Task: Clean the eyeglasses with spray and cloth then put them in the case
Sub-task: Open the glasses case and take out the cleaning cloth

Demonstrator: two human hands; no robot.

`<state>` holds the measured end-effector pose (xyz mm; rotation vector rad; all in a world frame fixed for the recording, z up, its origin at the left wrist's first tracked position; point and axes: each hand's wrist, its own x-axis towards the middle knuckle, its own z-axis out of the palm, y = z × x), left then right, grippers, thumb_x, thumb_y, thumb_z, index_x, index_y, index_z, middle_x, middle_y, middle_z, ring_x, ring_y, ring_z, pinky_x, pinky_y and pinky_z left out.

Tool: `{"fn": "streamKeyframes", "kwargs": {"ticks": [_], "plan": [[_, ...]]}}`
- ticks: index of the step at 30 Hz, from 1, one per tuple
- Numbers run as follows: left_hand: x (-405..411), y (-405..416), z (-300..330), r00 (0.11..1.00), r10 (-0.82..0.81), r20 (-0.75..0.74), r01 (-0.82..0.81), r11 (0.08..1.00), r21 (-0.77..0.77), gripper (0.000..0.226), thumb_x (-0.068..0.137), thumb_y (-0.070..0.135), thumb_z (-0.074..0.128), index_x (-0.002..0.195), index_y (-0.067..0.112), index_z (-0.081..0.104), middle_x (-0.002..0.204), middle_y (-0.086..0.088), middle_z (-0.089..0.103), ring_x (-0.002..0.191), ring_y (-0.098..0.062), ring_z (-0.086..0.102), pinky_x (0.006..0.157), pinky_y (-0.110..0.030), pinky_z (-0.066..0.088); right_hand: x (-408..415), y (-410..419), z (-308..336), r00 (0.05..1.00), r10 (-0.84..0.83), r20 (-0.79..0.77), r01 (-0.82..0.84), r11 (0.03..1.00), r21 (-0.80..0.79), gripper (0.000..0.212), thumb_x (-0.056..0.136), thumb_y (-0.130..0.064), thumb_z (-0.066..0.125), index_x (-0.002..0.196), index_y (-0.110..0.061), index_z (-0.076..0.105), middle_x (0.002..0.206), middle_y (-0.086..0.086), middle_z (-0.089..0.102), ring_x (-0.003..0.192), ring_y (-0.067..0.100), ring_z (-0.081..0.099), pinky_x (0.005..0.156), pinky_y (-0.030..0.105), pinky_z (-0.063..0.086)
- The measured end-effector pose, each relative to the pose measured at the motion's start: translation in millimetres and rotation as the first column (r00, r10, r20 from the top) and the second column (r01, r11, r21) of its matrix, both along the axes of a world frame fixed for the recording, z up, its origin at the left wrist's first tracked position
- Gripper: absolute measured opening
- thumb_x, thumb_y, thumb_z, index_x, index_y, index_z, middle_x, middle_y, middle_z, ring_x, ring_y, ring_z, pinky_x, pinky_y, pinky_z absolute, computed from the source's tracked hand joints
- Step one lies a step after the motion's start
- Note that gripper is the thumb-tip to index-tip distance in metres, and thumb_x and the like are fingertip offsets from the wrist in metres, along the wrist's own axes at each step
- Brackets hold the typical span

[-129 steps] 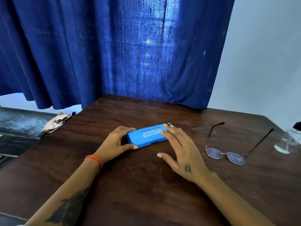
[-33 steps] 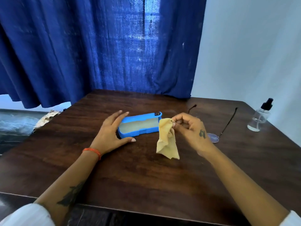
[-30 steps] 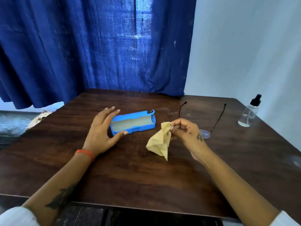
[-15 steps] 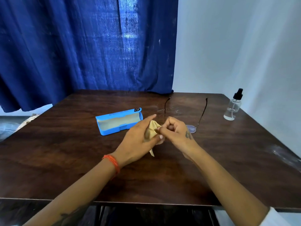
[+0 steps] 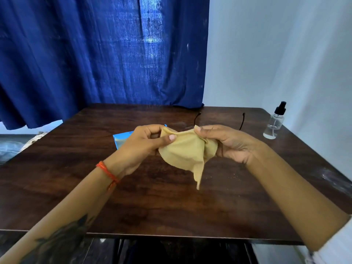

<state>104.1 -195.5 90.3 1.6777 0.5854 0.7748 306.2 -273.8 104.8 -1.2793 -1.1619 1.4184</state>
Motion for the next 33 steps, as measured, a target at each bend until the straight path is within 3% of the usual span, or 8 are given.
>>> {"fn": "streamKeyframes", "kwargs": {"ticks": [4, 8, 12, 17, 22, 24, 27, 33], "plan": [[-5.7, 7.7, 5.6, 0.998, 0.059, -0.016, -0.059, 0.997, 0.040, 0.024, 0.083, 0.020, 0.062, 0.098, 0.003, 0.066, 0.093, -0.015, 0.062, 0.085, -0.022, 0.054, 0.077, -0.037, 0.042, 2.1, 5.2, 2.3, 0.997, -0.051, -0.062, 0.054, 0.998, 0.038, 0.012, 0.065, -0.012, 0.070, 0.068, -0.019, 0.061, 0.071, -0.002, 0.065, 0.067, 0.010, 0.061, 0.059, 0.021, 0.053], [-3.6, 13.7, 18.1, 0.995, 0.082, -0.050, -0.069, 0.973, 0.221, 0.020, 0.089, 0.011, 0.055, 0.100, -0.002, 0.064, 0.084, -0.010, 0.064, 0.071, -0.005, 0.059, 0.060, -0.013, 0.048, 3.9, 14.5, 5.3, 0.976, -0.219, -0.015, 0.219, 0.971, 0.100, 0.031, 0.064, 0.007, 0.070, 0.086, -0.014, 0.064, 0.074, 0.000, 0.059, 0.073, 0.015, 0.059, 0.075, 0.031, 0.046], [-4.5, 19.5, 32.4, 0.990, 0.118, -0.074, -0.087, 0.938, 0.336, 0.015, 0.089, 0.011, 0.056, 0.097, 0.007, 0.067, 0.092, -0.010, 0.069, 0.083, -0.012, 0.063, 0.075, -0.024, 0.053, 1.5, 16.6, 19.5, 0.969, -0.113, 0.221, 0.069, 0.978, 0.196, 0.044, 0.074, 0.010, 0.065, 0.113, -0.012, 0.063, 0.074, -0.002, 0.056, 0.070, 0.005, 0.058, 0.067, 0.017, 0.048], [-5.0, 20.0, 29.0, 0.990, -0.077, -0.115, 0.090, 0.990, 0.111, 0.015, 0.090, 0.012, 0.052, 0.092, 0.006, 0.065, 0.085, -0.003, 0.067, 0.077, -0.011, 0.063, 0.068, -0.022, 0.052, -1.3, 13.2, 29.6, 0.976, 0.209, 0.065, -0.205, 0.977, -0.066, 0.032, 0.075, -0.002, 0.057, 0.106, -0.004, 0.065, 0.092, 0.013, 0.068, 0.076, 0.022, 0.065, 0.056, 0.025, 0.049], [-8.8, 23.8, 17.2, 0.994, -0.083, -0.065, 0.079, 0.995, -0.060, 0.022, 0.092, 0.019, 0.047, 0.086, 0.009, 0.066, 0.071, 0.007, 0.069, 0.071, -0.006, 0.064, 0.065, -0.022, 0.053, 2.8, 15.7, 20.2, 0.991, 0.033, -0.130, -0.050, 0.991, -0.124, 0.047, 0.065, -0.014, 0.073, 0.110, -0.004, 0.064, 0.093, 0.009, 0.070, 0.084, 0.019, 0.066, 0.068, 0.028, 0.057], [-11.0, 25.6, 14.5, 0.993, -0.076, -0.094, 0.072, 0.997, -0.040, 0.024, 0.091, 0.025, 0.049, 0.092, 0.009, 0.067, 0.077, 0.006, 0.070, 0.076, -0.006, 0.065, 0.069, -0.023, 0.055, -2.6, 16.5, 19.1, 0.990, -0.043, -0.138, 0.027, 0.993, -0.115, 0.039, 0.064, -0.016, 0.072, 0.102, -0.008, 0.065, 0.084, 0.003, 0.070, 0.070, 0.012, 0.065, 0.050, 0.016, 0.050], [-10.9, 27.7, 17.1, 0.998, 0.033, -0.046, -0.028, 0.994, 0.105, 0.024, 0.090, 0.023, 0.053, 0.093, 0.001, 0.064, 0.083, -0.002, 0.067, 0.079, -0.010, 0.063, 0.075, -0.024, 0.053, -11.4, 18.7, 17.4, 0.979, -0.203, 0.005, 0.201, 0.970, 0.136, 0.015, 0.071, -0.015, 0.072, 0.080, -0.015, 0.060, 0.072, -0.002, 0.063, 0.056, 0.005, 0.055, 0.043, 0.013, 0.039], [-21.2, 21.4, 16.8, 0.988, 0.145, 0.045, -0.147, 0.843, 0.517, 0.013, 0.082, 0.007, 0.064, 0.083, 0.020, 0.067, 0.078, 0.003, 0.066, 0.076, -0.006, 0.059, 0.074, -0.023, 0.049, -16.2, -0.5, 11.9, 0.833, -0.499, 0.239, 0.275, 0.749, 0.603, 0.028, 0.069, -0.003, 0.078, 0.064, -0.022, 0.057, 0.070, -0.007, 0.065, 0.067, 0.013, 0.064, 0.050, 0.011, 0.046]]}}
